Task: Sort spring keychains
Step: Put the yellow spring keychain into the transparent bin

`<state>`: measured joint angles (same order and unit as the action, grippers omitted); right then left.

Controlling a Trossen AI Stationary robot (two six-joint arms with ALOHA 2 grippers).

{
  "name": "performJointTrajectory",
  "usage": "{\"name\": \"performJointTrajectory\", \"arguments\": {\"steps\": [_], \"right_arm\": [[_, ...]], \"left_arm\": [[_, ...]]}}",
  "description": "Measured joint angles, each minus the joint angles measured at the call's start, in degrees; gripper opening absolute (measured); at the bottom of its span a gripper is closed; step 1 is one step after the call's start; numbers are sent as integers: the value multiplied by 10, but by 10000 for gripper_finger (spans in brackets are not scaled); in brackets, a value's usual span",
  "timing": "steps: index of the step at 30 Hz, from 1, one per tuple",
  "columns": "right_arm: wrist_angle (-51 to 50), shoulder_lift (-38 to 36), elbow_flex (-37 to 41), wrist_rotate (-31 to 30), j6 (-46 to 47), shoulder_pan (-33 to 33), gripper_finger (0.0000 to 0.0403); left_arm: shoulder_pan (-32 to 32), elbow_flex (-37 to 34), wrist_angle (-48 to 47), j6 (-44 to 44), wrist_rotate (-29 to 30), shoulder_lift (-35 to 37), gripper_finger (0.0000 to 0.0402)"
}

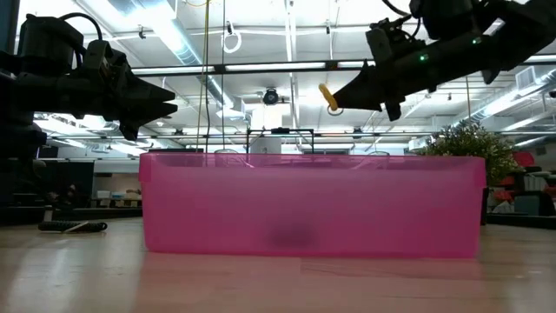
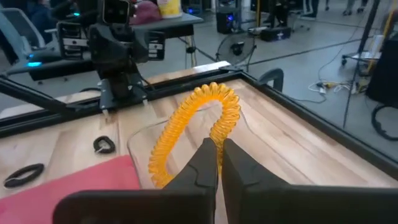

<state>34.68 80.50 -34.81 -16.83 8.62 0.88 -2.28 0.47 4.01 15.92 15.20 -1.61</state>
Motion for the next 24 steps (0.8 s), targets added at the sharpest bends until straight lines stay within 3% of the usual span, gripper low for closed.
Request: {"name": "performJointTrajectory", "arguments": {"steps": [7,24], "right_arm": [[16,1,0,58,-5,22,7],[39,1,0,59,-43,22,61]], "left_arm": [[0,0,0,0,0,0,154],[0,0,0,0,0,0,154]]}}
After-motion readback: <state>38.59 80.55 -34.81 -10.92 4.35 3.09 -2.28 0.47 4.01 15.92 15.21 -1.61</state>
